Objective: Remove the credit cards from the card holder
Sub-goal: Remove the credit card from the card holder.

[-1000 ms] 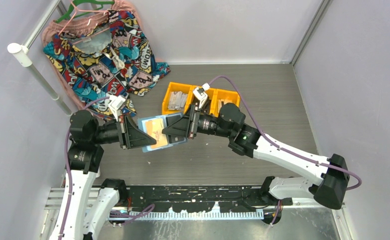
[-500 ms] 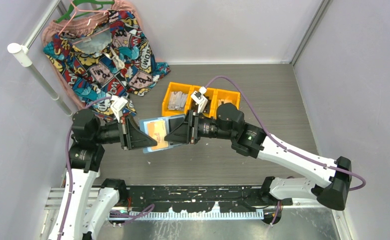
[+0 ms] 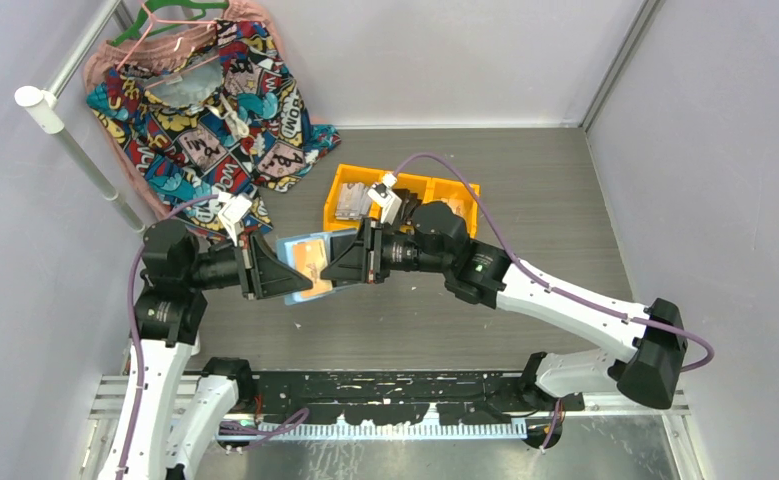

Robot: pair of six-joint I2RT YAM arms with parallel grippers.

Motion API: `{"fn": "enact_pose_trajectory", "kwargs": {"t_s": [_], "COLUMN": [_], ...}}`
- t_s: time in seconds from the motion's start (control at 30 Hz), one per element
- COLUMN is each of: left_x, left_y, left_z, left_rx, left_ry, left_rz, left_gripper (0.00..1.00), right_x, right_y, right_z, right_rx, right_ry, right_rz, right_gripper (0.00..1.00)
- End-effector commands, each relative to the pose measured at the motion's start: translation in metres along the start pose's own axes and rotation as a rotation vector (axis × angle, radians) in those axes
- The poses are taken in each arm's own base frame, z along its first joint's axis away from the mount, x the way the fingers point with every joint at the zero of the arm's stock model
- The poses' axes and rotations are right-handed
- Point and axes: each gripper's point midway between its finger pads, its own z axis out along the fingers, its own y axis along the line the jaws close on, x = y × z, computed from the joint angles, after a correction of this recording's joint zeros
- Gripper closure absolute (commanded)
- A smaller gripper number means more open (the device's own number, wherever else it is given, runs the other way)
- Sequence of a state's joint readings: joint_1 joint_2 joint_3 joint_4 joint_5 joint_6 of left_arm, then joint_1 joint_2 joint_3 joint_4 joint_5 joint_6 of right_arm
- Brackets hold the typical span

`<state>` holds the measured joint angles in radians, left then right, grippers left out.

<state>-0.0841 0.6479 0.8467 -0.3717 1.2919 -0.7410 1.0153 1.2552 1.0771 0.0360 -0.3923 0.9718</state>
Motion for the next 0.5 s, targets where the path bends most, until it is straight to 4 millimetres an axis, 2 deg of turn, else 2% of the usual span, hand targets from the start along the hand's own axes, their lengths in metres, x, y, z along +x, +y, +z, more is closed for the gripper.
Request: {"fn": "enact_pose_trajectory", "kwargs": {"t_s": [0.0,0.13,0.27,0.47], "left_x": [0.001,0.003,-0.001,-0.007], "left_y": [-0.026,-0.026,-0.026,-0.029], "left_z": [-0.003,-0.003,-0.002,-0.001], "left_rx": [0.081,0.089,0.094,0.095], "left_ry": [0.028,0.038,0.03,0.01], "left_rz": [0.128,0.116,0.089,0.077], "left_gripper": [0.95,0.86,0.86,0.9], "right_x": [-0.012,-0.013,-0.01,-0.008], "right_y": [0.05,0.062,0.063,0.063], "right_z": [0.0,-0.015,-0.021,-0.031], "right_rx": [-0.189,-0.249,-0.278,-0.3], "right_ry": [-0.044,-0.077,-0.078,-0.091], "right_rz": [-0.027,-0.028,-0.014,-0.009], "right_gripper": [0.75,0.83,0.92,0.99]}}
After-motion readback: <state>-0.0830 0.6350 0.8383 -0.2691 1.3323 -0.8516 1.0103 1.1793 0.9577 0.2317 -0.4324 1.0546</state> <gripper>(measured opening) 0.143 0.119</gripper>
